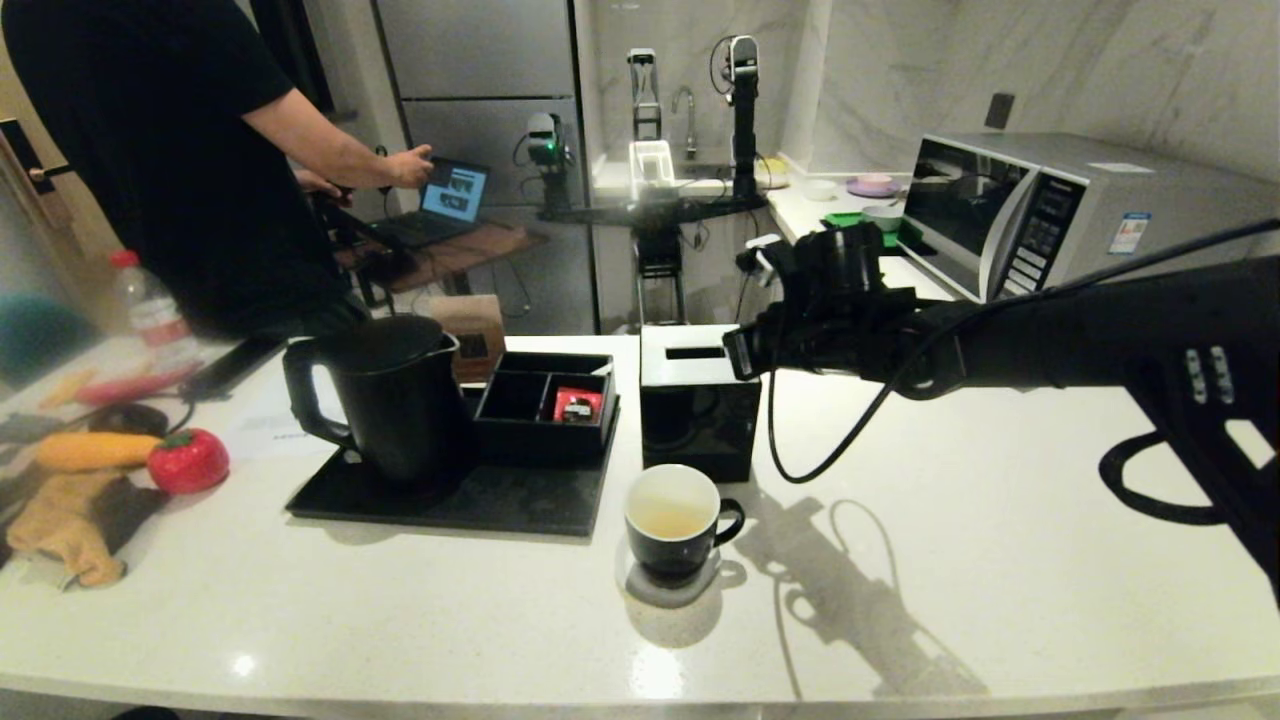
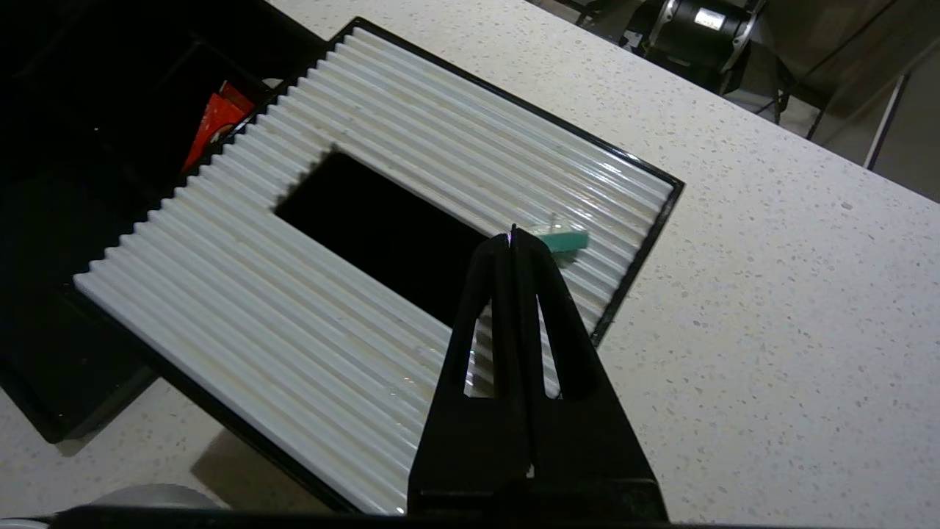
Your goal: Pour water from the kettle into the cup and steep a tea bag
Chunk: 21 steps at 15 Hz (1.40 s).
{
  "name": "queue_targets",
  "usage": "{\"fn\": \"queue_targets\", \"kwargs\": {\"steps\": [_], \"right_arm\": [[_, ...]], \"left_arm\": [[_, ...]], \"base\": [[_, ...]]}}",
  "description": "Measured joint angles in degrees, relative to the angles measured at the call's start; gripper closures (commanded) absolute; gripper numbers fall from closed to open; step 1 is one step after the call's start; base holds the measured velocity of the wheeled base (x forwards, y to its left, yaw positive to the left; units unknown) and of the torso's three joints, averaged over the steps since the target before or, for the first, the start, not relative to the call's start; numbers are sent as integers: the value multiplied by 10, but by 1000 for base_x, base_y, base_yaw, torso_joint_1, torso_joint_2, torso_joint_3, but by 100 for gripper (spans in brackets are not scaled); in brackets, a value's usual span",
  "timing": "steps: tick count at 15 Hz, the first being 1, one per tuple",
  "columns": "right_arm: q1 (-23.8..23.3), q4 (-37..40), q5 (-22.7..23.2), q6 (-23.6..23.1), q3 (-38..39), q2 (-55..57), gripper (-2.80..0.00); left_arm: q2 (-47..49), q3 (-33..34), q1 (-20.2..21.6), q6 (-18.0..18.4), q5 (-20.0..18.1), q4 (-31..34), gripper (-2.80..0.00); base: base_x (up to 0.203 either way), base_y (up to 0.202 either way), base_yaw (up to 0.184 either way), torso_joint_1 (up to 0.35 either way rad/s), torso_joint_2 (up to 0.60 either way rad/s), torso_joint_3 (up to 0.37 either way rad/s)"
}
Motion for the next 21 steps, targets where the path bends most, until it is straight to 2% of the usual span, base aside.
{"fn": "queue_targets", "kwargs": {"steps": [9,15,21], "right_arm": [[10,3,0,0,3,-12,0],[-5,0,-20,-5,11,-18,0],[-19,-5,-21,-19,26,-18,0]], "left_arm": [[0,0,0,0,0,0,0],[0,0,0,0,0,0,0],[0,0,0,0,0,0,0]], "base": [[0,0,0,0,0,0],[0,0,0,0,0,0],[0,0,0,0,0,0]]}}
